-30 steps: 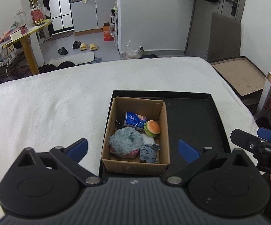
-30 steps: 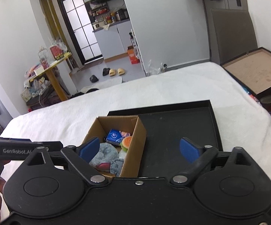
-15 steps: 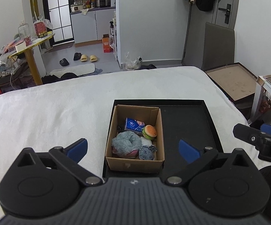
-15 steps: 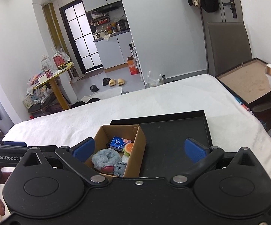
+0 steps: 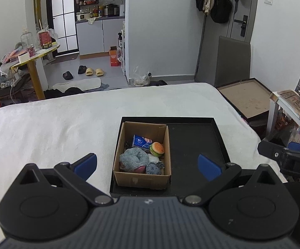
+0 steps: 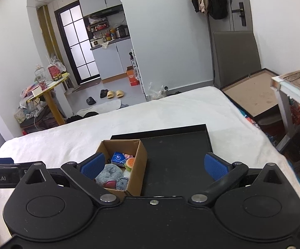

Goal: Organize soft objects

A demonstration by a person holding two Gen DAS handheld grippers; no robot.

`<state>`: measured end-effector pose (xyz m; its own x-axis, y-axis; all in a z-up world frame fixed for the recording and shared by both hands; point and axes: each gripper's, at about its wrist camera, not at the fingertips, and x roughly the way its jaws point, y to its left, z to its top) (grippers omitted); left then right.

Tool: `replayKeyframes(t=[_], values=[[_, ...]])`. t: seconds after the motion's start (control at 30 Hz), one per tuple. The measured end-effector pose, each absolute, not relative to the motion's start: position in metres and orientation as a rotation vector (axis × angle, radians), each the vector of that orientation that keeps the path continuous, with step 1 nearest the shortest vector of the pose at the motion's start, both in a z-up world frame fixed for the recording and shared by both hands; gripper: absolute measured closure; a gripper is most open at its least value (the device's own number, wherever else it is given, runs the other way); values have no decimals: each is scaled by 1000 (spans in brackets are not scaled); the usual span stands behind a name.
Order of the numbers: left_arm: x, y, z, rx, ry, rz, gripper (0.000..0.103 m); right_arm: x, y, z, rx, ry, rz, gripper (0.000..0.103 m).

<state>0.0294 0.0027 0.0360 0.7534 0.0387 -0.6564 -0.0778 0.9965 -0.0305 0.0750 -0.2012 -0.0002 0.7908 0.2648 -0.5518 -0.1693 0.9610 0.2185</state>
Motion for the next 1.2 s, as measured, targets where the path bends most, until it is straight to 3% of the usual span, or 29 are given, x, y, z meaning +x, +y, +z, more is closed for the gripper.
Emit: replayKeyframes(t=[1.2], values=[[-19,-5,50,-27,693,73,0,19,-208,24,150,614,236,0]])
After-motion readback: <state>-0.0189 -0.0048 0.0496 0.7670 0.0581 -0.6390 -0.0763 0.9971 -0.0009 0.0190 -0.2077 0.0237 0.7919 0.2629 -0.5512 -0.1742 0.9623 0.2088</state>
